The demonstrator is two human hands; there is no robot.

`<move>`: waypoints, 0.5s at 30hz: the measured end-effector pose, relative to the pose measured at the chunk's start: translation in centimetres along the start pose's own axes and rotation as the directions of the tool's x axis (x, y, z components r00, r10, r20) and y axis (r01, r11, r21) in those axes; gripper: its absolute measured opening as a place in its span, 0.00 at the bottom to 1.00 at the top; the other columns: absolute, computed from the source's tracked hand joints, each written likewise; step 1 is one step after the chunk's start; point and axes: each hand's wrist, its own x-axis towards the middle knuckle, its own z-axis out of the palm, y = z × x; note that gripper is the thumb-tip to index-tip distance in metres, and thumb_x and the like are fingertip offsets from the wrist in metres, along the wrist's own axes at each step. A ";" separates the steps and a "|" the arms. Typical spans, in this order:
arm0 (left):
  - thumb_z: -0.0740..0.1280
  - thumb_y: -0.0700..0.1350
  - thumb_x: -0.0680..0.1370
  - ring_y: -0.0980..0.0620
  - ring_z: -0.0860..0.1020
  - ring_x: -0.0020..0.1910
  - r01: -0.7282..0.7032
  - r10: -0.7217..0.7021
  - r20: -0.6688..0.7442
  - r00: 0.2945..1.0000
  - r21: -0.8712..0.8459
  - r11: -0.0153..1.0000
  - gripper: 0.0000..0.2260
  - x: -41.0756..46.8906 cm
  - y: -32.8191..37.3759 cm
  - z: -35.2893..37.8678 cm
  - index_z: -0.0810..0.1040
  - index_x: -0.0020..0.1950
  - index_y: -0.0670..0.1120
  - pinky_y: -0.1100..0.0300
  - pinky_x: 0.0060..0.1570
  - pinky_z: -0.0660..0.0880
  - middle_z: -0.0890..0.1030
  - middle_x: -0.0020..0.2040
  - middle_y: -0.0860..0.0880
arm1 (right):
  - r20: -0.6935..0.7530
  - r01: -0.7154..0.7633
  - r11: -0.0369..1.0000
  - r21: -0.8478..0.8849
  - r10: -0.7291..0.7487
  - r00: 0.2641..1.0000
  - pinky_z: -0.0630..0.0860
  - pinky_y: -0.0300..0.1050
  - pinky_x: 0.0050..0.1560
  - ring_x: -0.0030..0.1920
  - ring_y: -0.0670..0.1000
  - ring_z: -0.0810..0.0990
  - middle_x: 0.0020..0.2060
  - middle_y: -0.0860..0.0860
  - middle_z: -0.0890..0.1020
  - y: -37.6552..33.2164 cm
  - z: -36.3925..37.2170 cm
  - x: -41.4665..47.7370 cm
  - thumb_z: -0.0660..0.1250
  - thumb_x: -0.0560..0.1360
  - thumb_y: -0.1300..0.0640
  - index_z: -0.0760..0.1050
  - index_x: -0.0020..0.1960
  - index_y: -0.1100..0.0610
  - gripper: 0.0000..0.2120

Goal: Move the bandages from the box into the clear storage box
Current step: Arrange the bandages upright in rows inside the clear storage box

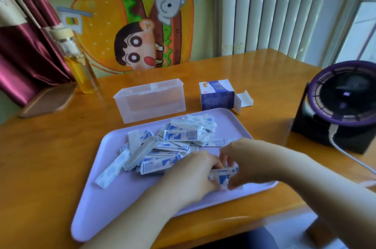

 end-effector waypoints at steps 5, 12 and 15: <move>0.68 0.60 0.73 0.54 0.67 0.63 -0.027 0.032 -0.028 0.999 0.173 0.985 0.22 -0.3 -0.1 -0.1 0.70 0.64 0.57 0.56 0.58 0.68 0.71 0.62 0.57 | 0.118 0.000 0.997 -0.083 0.010 0.993 0.73 0.46 0.50 0.47 0.49 0.72 0.51 0.51 0.78 -0.7 -0.5 1.0 0.73 0.68 0.45 0.75 0.56 0.56 0.22; 0.67 0.61 0.72 0.53 0.68 0.61 0.003 0.003 -0.033 0.999 0.165 0.986 0.23 -0.4 0.0 -0.2 0.69 0.63 0.54 0.57 0.57 0.66 0.72 0.61 0.56 | 0.267 0.038 0.992 -0.122 -0.004 0.964 0.64 0.43 0.35 0.35 0.50 0.67 0.31 0.48 0.68 -0.9 -1.3 2.5 0.73 0.68 0.45 0.68 0.38 0.56 0.18; 0.66 0.60 0.74 0.52 0.71 0.58 -0.006 0.022 -0.085 0.996 0.183 0.983 0.19 -1.0 0.1 -0.1 0.72 0.60 0.53 0.58 0.53 0.66 0.74 0.59 0.55 | 0.222 0.047 0.991 -0.127 -0.018 0.975 0.69 0.45 0.41 0.40 0.52 0.72 0.40 0.52 0.78 -1.0 -1.0 2.4 0.72 0.69 0.44 0.76 0.49 0.60 0.20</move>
